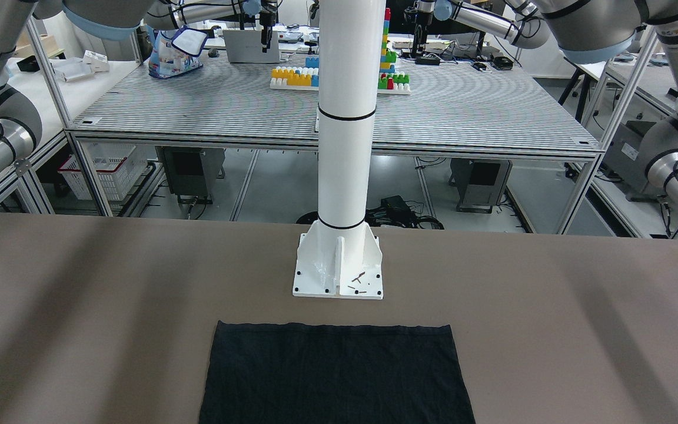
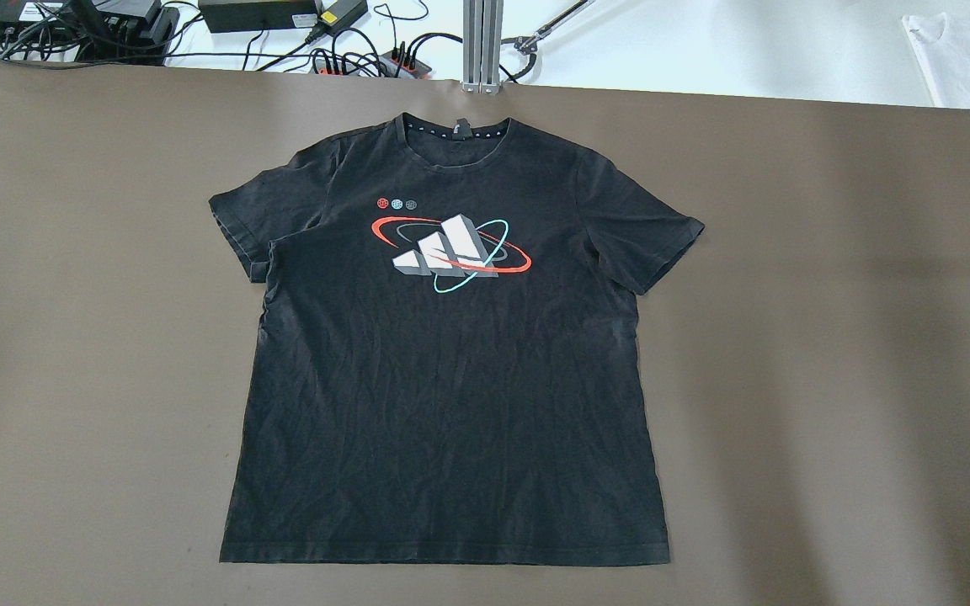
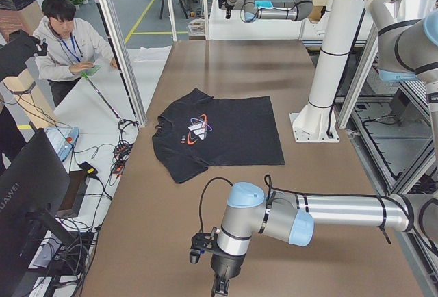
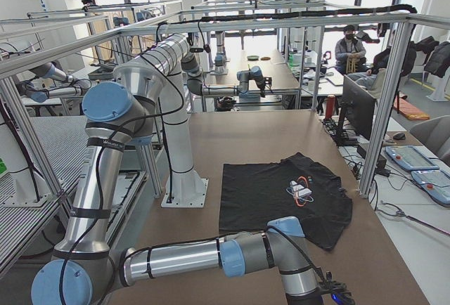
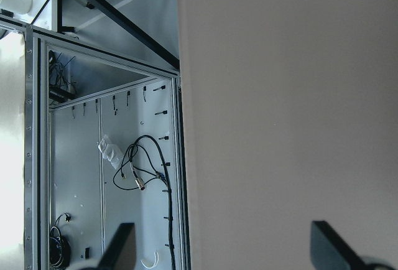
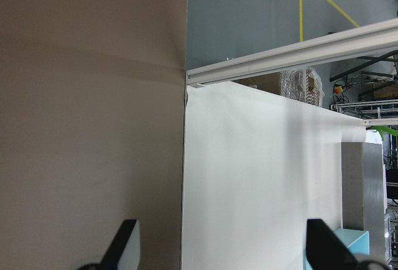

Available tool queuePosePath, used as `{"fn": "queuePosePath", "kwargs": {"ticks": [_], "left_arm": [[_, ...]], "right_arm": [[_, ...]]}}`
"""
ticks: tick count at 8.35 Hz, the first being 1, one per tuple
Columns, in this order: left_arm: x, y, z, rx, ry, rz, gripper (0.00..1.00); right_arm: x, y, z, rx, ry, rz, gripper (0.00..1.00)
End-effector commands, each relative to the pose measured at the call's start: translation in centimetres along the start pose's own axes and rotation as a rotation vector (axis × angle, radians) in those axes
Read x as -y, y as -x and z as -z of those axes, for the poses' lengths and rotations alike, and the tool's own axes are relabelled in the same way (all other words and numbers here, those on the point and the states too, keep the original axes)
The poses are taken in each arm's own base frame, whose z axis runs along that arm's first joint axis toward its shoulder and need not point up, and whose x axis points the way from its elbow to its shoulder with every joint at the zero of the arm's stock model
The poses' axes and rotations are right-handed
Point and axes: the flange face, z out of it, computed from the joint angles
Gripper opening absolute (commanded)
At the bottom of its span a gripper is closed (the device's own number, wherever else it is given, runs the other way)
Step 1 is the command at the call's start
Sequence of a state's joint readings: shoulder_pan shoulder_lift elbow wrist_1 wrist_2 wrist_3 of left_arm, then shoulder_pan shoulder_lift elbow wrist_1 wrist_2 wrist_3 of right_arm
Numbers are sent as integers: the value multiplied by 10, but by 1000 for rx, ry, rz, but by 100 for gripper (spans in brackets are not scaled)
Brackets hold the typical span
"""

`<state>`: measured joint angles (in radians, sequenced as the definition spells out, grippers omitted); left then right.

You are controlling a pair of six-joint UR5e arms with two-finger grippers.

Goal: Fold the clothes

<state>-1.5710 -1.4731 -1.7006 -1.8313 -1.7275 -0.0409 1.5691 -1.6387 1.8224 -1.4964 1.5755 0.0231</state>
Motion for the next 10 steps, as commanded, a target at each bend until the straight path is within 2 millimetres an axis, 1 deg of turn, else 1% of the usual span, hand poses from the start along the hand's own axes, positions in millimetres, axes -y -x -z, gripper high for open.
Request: {"fn": "queuePosePath", "kwargs": {"ticks": [1,4,5,6,7,8,9,10], "left_arm": [[2,-1,3,0,-8,1,100],[9,-2,7,-1,-20,-1,100],[13,-2,12,-1,-30,-3,100],[20,-5,27,-5,-62,-7,100],[28,-10,50,-10,-110,-17,100],[38,-12,66,-16,-145,-22,100],[48,-15,74,-16,-161,-24,100],[64,-16,81,-11,-191,-30,100]], "right_arm": [[2,3,1,2,-4,4,94],[3,4,2,2,-9,6,94],[8,5,7,4,-22,3,94],[13,10,11,39,-32,8,94],[28,18,23,95,-79,17,94],[44,34,35,125,-148,41,94],[51,59,39,147,-185,78,94],[54,68,43,172,-214,76,94]]}}
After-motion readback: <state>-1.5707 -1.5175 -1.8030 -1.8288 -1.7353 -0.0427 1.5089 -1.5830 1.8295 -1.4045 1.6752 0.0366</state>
